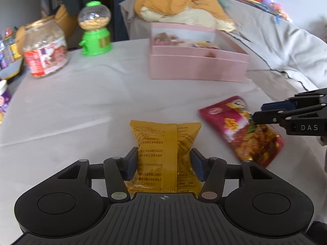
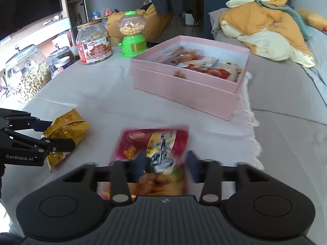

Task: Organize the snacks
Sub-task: 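Lift the red bag with the right tool while the left tool lifts the yellow packet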

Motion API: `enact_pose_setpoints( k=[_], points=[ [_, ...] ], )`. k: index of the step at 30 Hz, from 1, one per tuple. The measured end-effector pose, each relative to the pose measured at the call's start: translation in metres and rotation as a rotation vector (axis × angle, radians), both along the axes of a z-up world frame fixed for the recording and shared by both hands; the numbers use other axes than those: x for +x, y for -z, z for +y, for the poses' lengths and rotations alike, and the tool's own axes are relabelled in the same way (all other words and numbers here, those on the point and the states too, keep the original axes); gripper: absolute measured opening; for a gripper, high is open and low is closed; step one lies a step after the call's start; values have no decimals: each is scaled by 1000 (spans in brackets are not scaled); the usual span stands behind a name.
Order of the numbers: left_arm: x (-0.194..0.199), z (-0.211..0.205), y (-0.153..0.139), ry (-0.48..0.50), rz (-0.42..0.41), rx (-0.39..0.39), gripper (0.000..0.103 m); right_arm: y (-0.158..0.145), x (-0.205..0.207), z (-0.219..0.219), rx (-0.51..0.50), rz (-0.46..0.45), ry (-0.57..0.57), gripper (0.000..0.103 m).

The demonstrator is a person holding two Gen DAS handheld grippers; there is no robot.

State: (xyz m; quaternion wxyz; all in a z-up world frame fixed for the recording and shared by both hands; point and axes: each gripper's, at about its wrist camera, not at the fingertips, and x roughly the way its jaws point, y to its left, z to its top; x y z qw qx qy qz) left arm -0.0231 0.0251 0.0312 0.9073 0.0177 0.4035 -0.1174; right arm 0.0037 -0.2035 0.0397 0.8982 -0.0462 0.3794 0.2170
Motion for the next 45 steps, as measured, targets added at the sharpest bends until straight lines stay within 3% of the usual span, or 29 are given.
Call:
enact_pose_setpoints(
  k=[3,5,9,14,18,26,31,34,37,41,45],
  points=[
    [0,-9,4,-5,-15,9,61,4,-1,-8,14,14,13,41],
    [-1,-10,7,-16,-23,8,63,9,-1,-10,26,27,34,79],
    [-5,-15,10,-13,-46,35,65,20,5,-8,81,80,51,90],
    [-16,-18,15,-17,-104,46,66,25,6,20,24,53,42,103],
    [-21,-13,16,1,-115,32,66,32,4,38,-36,-24,90,103],
    [-25,-11,18,4,-136,24,67,26,14,44,-67,56,79,103],
    [-25,-4,18,-2,-142,-22,66,27,10,57,-81,44,80,103],
    [-26,-1,18,-6,-143,-47,66,26,12,52,-83,56,24,103],
    [-26,0,18,-10,-144,-61,66,20,8,41,-95,60,-35,91],
    [-26,0,18,-10,-144,-56,66,11,0,26,-85,74,-46,65],
    [-26,0,18,-10,-144,-53,66,8,-8,25,-111,48,-52,61]
  ],
)
